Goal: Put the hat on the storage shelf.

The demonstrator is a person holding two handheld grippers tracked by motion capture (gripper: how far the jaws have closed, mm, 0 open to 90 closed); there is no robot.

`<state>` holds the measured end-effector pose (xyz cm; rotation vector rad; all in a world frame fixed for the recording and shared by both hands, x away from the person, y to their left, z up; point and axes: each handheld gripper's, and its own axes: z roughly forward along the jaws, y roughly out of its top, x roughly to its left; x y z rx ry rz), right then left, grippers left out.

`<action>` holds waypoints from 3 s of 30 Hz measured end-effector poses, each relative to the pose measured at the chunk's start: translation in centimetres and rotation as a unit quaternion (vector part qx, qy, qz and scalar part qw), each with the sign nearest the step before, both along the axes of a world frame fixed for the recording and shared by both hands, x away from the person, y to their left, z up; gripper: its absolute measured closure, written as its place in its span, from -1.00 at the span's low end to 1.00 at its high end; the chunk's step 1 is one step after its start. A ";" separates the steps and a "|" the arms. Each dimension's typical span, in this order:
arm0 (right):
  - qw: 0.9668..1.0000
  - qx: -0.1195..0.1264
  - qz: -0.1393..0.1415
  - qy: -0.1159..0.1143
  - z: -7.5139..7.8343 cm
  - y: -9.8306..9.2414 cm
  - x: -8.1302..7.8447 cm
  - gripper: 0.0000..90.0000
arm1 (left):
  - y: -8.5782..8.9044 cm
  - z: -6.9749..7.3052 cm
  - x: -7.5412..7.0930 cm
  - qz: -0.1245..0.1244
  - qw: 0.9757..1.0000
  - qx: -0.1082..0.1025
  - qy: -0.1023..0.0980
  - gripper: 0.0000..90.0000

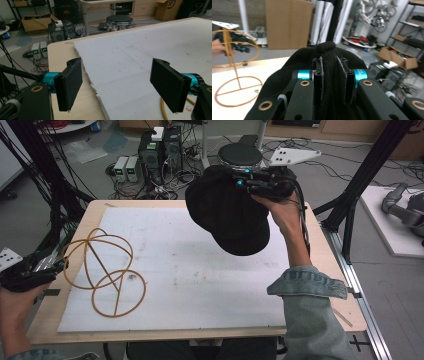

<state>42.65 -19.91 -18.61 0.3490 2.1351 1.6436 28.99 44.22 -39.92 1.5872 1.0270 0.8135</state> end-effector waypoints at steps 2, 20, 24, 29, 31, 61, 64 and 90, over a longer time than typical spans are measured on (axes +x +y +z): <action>1.000 -0.001 0.015 -0.001 0.4 0.8 -0.2 0.74 | 0.0 0.0 0.0 -0.001 1.000 -0.001 -0.001 -0.42; 0.991 0.008 0.131 -0.024 2.0 7.3 -0.7 0.75 | 0.0 -0.1 0.1 -0.002 1.000 -0.003 0.000 -0.42; 0.987 0.013 0.157 -0.022 2.0 8.6 -0.7 0.75 | 0.0 -0.2 0.1 -0.004 1.000 -0.002 0.002 -0.42; 0.982 0.011 0.190 -0.022 2.3 10.6 -0.8 0.74 | 0.0 -0.2 0.2 -0.005 1.000 -0.003 0.002 -0.42; 0.979 0.008 0.202 -0.022 2.5 11.4 -0.9 0.74 | 0.0 -0.2 0.2 -0.005 1.000 -0.003 0.002 -0.42; 0.946 -0.002 0.325 -0.006 1.6 21.9 -1.9 0.74 | 0.3 -0.3 0.1 -0.005 1.000 -0.006 0.001 -0.42; 0.944 -0.004 0.329 -0.005 1.5 22.5 -1.9 0.74 | 0.3 -0.3 0.1 -0.005 1.000 -0.006 0.001 -0.42; 0.934 -0.046 0.354 0.022 -0.8 27.1 -2.7 0.72 | 0.2 -0.4 0.1 -0.006 1.000 -0.004 0.003 -0.42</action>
